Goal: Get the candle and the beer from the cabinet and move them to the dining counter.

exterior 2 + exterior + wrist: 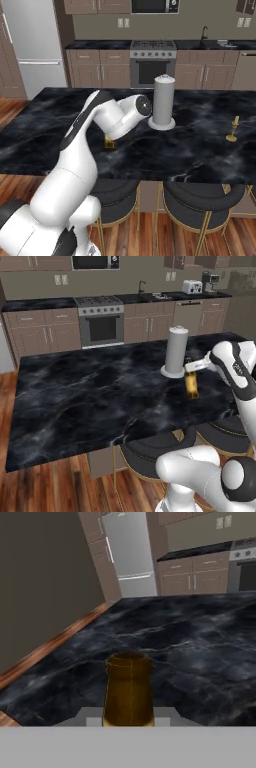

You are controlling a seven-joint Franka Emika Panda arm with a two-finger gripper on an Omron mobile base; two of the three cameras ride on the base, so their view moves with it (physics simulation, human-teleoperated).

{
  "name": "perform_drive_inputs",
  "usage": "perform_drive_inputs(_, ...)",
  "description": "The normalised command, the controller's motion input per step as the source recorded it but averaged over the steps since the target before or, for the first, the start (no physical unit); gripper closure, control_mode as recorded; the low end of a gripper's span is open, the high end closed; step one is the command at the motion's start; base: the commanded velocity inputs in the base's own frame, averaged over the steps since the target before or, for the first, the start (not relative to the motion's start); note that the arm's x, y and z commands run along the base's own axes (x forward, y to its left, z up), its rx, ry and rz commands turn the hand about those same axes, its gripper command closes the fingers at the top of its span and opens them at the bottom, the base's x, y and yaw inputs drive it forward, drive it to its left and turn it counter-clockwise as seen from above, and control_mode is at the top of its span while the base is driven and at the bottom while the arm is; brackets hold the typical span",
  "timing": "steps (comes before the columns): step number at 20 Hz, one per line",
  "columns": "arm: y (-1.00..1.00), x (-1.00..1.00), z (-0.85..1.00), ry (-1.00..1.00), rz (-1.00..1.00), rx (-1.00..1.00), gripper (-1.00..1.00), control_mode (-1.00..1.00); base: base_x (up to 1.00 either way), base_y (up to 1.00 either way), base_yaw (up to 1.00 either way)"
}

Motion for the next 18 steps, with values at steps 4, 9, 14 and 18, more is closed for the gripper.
perform_drive_inputs(4,0.00,0.33,0.00,-0.05,0.00,0.00,1.00,-1.00,0.00,0.00,0.00)
perform_drive_inputs(9,0.00,0.13,-0.11,-0.13,0.00,0.00,1.00,-1.00,0.00,0.00,0.00)
perform_drive_inputs(14,0.00,0.20,-0.32,-0.13,0.00,0.04,1.00,-1.00,0.00,0.00,0.00)
perform_drive_inputs(18,0.00,0.12,-0.42,-0.09,0.00,0.12,1.00,-1.00,0.00,0.00,0.00)
